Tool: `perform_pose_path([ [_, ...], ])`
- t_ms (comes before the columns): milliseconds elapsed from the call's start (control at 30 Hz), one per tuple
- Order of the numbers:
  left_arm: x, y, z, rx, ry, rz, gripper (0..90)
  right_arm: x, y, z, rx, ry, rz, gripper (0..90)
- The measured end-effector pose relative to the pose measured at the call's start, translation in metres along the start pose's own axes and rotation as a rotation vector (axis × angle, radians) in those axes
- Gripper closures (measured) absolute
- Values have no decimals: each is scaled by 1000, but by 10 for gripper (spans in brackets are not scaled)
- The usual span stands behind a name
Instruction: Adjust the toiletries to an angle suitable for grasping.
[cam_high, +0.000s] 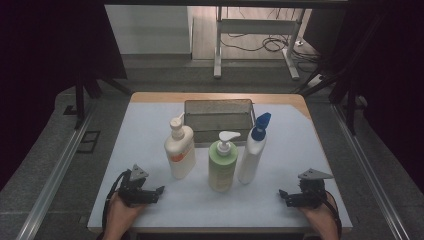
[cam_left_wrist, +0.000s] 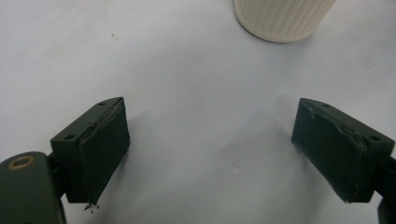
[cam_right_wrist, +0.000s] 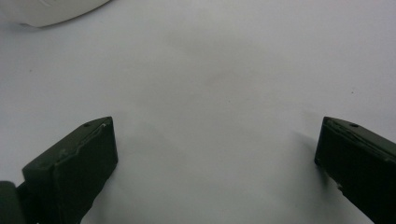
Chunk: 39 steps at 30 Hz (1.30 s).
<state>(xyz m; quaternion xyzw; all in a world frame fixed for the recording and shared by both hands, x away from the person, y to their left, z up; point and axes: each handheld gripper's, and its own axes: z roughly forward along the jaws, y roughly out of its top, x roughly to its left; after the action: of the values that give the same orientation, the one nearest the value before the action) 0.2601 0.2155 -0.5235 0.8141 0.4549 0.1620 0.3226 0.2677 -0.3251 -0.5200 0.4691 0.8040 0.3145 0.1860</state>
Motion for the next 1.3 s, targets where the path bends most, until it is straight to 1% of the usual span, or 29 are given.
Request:
perform_pose_path([
  [600,0,0,0,-2,0,0,108,0,1,0,3,1,2,0],
  [767,0,0,0,-2,1,0,108,0,1,-1,0,-5,12,5],
  [867,0,0,0,-2,0,0,108,0,0,-2,-5,-10,18,30],
  [900,0,0,0,-2,0,0,108,-2,0,-3,-9,-10,20,60],
  [933,0,0,0,-2,0,0,108,-2,0,-3,-9,-10,20,60],
  [967,0,0,0,-2,0,0,108,-3,0,-5,-12,-11,22,96],
  [1000,0,0,0,-2,0,0,108,-3,0,-5,-12,-11,22,96],
  [1067,0,0,0,-2,0,0,108,-4,0,-6,-16,-14,21,134],
  [1233,0,0,0,-2,0,0,108,-2,1,-8,-15,-2,2,191],
  [1267,0,0,0,-3,0,-1,108,-1,2,-9,-13,0,-6,217],
  [1300,0,0,0,-2,0,0,108,-1,2,-9,-13,0,-6,217],
])
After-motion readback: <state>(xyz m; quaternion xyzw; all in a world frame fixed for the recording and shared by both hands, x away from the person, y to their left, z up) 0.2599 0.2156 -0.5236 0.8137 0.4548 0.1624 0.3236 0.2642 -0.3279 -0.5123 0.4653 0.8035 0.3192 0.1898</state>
